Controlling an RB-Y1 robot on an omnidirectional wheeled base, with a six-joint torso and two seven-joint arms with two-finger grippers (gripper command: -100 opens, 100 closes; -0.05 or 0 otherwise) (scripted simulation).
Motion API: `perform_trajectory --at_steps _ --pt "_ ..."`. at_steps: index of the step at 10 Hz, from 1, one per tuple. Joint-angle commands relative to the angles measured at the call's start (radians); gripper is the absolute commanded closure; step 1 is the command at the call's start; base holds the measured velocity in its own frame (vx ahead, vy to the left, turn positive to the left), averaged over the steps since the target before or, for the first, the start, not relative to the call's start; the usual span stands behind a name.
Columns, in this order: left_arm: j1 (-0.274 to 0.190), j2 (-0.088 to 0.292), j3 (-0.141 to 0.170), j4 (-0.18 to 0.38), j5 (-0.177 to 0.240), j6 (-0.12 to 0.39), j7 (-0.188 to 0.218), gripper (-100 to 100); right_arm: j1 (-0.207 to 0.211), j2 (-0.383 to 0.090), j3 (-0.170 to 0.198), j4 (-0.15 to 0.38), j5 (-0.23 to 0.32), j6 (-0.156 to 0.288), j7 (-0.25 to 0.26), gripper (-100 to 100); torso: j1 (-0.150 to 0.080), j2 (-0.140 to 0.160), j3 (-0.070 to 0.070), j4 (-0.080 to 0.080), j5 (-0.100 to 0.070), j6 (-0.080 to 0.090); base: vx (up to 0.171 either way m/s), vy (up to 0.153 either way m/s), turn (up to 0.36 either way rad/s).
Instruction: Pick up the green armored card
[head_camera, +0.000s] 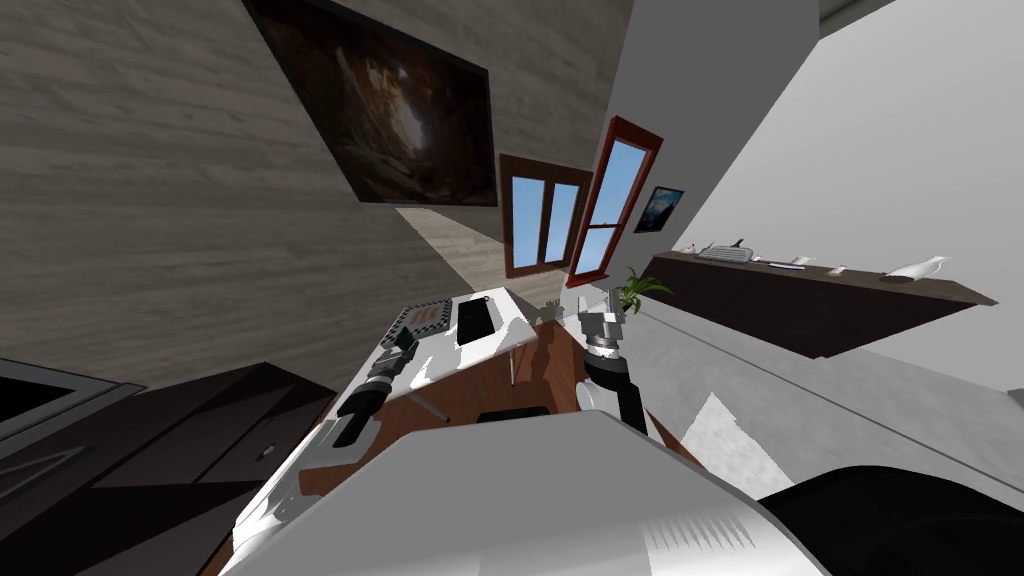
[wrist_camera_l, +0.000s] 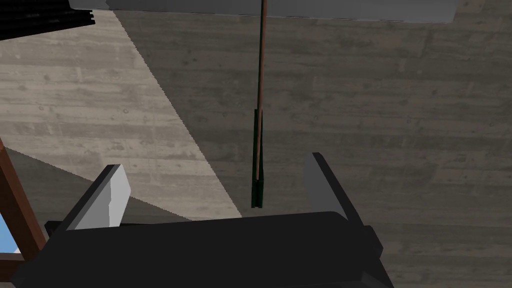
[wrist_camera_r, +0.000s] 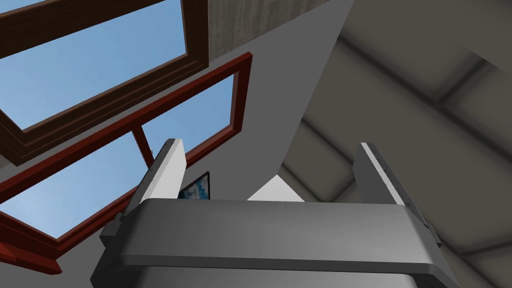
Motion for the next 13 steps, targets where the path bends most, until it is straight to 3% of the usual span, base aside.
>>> perform_trajectory --at_steps 1,2,3,6,7,10,11,13 --pt "-0.008 0.003 0.003 0.050 0.002 -0.010 -0.002 -100 0.000 0.000 0.000 0.000 0.000 0.000 0.000 0 0.000 0.000 0.000 0.000 0.000 0.000 -0.018 -0.037 0.016" --pt "-0.008 0.003 0.003 0.071 0.002 -0.010 -0.002 -100 0.000 0.000 0.000 0.000 0.000 0.000 0.000 0 0.002 -0.001 0.000 0.000 0.000 0.000 -0.003 -0.009 0.015" --pt "-0.047 0.049 0.022 0.101 0.032 -0.056 -0.003 -100 0.000 0.000 0.000 0.000 0.000 0.000 0.000 0 0.003 -0.001 -0.001 0.000 0.001 0.000 -0.027 -0.065 -0.158" --pt "-0.047 0.049 0.022 0.178 0.032 -0.056 -0.003 -100 0.000 0.000 0.000 0.000 0.000 0.000 0.000 0 0.002 -0.001 0.000 0.000 0.000 0.000 -0.018 -0.040 -0.016" --pt "-0.086 0.095 0.041 0.212 0.061 -0.102 -0.004 -100 0.000 0.000 0.000 0.000 0.000 0.000 0.000 0 0.004 -0.001 -0.001 0.000 0.001 0.000 -0.029 -0.062 -0.160" --pt "-0.086 0.095 0.041 0.284 0.061 -0.102 -0.004 -100 0.000 0.000 0.000 0.000 0.000 0.000 0.000 0 0.002 0.000 0.000 0.000 0.000 0.000 -0.021 -0.040 -0.015" --pt "-0.126 0.140 0.061 0.318 0.090 -0.145 -0.005 -100 0.000 0.000 0.000 0.000 0.000 0.000 0.000 0 0.003 -0.001 -0.001 0.000 0.001 0.000 -0.024 -0.061 -0.187" --pt "-0.126 0.140 0.061 0.357 0.090 -0.148 -0.005 -100 0.000 0.000 0.000 0.000 0.000 0.000 0.000 0 0.000 0.000 0.000 0.000 0.000 0.000 -0.021 -0.056 -0.017"
